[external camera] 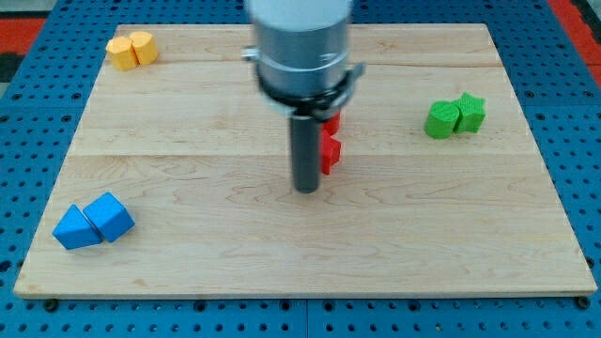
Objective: Move the red star along with the red circle to the top right to the board
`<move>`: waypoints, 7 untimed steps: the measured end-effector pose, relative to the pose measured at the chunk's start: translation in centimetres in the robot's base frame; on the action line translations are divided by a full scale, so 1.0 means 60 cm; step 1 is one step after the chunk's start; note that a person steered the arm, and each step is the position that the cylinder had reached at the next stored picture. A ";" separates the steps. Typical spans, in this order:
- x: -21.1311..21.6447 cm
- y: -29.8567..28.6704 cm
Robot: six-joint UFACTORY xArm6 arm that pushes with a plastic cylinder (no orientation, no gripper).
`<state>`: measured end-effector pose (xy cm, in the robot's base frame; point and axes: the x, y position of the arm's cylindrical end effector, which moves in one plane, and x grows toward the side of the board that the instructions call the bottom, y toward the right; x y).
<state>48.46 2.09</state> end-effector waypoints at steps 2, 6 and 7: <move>-0.041 -0.009; -0.212 0.057; -0.248 0.001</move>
<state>33.56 2.12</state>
